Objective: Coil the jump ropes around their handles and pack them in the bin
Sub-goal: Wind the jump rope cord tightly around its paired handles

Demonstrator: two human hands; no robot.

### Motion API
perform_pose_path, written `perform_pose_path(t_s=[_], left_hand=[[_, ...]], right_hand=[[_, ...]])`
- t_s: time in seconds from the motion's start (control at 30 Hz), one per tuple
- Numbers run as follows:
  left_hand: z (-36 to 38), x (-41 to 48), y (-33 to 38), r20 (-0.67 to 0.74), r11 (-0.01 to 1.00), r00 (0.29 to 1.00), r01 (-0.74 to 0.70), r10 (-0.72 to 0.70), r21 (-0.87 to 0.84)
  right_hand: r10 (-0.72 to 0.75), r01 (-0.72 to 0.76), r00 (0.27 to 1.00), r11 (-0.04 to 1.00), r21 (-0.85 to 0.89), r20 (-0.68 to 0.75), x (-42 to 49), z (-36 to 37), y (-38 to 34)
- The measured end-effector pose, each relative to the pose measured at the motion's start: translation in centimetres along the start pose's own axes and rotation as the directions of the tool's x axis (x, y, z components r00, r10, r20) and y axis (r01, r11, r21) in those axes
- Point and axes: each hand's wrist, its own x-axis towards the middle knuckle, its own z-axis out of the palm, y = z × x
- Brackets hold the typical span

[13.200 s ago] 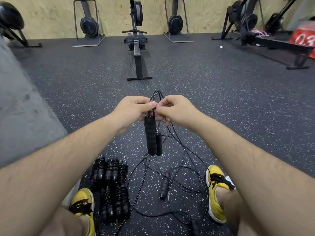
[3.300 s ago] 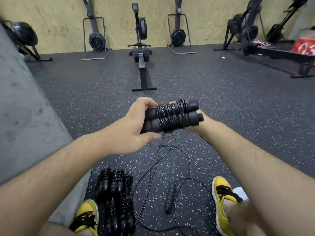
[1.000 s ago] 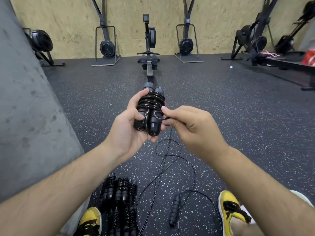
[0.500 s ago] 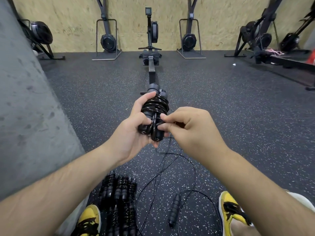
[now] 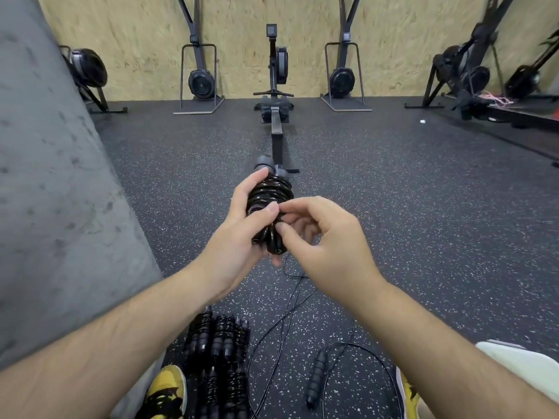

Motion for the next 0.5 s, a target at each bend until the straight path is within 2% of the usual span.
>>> perform_pose_path(t_s=[0.13, 0.23, 0.3, 0.4, 0.43, 0.5], left_hand=[[-0.3, -0.2, 0.0, -0.022, 1.0, 1.0, -0.019, 0.019, 0.013], [-0.2, -0.5, -0.2, -0.01, 0.999, 1.0, -0.027, 0.027, 0.025], [-0.3, -0.7, -0.3, -0.004, 0.999, 1.0, -0.02, 0.02, 0.028], [-1.0, -0.7, -0.4, 0.002, 0.998, 1.0, -0.008, 0.008, 0.056], [-1.4, -0.8, -0.3, -0.009, 0.998, 1.0, -0.003, 0.003, 0.061], [-2.2, -1.0, -0.5, -0.058, 0.998, 0.998, 0.014, -0.01, 0.068]], right_hand=[[-0.079, 0.079, 0.997, 0.995, -0.069, -0.006, -0.1, 0.2, 0.4], [-0.1, 0.093, 0.992, 0.991, -0.092, -0.076, -0.4, 1.4, 0.2], [-0.04, 0.03, 0.989, 0.997, -0.069, -0.14, -0.4, 2.0, -0.3], [0.155, -0.127, 0.973, 0.979, 0.162, -0.17, -0.2, 2.7, -0.9], [0.175, -0.139, 0.97, 0.969, 0.205, -0.167, -0.2, 3.0, -0.9], [0.157, -0.129, 0.975, 0.976, 0.174, -0.156, 0.0, 4.1, -0.7]])
